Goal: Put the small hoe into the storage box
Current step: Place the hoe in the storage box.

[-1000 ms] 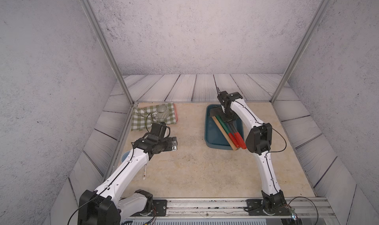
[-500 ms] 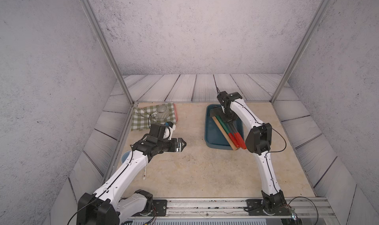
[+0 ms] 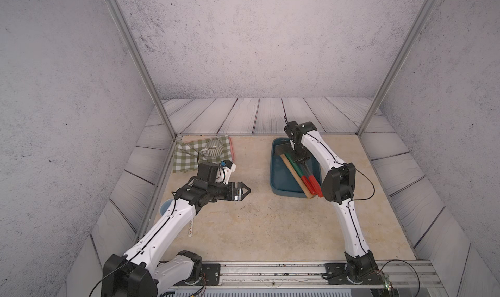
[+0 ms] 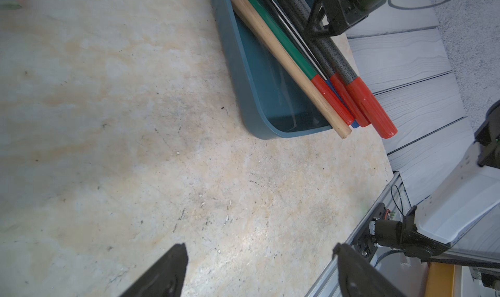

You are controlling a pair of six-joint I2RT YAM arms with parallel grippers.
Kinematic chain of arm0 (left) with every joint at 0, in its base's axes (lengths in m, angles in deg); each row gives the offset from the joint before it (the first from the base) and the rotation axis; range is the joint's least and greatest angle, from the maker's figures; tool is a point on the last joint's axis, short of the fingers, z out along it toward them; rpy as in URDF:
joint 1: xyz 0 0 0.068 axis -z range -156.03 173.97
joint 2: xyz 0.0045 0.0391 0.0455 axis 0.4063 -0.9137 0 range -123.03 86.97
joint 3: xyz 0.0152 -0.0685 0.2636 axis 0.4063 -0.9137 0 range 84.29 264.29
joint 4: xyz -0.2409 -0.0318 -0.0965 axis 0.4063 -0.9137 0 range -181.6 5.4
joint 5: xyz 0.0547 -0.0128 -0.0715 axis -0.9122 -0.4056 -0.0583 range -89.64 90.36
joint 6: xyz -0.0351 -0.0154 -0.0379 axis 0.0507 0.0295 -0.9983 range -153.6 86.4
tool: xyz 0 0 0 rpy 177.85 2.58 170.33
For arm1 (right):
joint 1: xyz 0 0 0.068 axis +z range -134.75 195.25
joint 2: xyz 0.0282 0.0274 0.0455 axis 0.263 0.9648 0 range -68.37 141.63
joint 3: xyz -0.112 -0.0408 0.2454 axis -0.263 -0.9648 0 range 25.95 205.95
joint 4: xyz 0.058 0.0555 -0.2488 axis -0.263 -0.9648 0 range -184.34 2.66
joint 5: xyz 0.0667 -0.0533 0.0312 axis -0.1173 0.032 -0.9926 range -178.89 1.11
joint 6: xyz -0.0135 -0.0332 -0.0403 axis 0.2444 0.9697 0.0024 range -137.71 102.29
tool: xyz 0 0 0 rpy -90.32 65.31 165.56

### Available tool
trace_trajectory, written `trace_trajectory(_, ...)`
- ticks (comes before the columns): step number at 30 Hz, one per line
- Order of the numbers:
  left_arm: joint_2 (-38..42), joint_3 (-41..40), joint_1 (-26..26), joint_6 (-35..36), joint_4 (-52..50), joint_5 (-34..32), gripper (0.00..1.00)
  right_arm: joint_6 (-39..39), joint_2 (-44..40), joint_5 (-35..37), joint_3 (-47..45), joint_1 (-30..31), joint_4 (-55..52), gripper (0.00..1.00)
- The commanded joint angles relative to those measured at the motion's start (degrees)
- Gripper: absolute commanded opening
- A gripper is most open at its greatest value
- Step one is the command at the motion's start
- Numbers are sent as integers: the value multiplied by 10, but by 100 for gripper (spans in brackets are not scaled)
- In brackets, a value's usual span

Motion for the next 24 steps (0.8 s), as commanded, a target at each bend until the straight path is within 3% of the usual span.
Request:
trace_trajectory(1, -1, -8, -4, 2, 12, 21, 88, -2, -1, 4, 17, 3, -10, 7)
trace_trajectory(6, -6, -7, -4, 1, 11, 27, 88, -5, 9, -1, 17, 3, -7, 13)
trace_trajectory(17, -12, -2, -4, 3, -3, 13, 88, -13, -1, -43, 15, 6, 11, 41)
trace_trajectory(24, -14, -2, -3, 4, -3, 14, 88, -17, -5, -43, 17, 6, 13, 43)
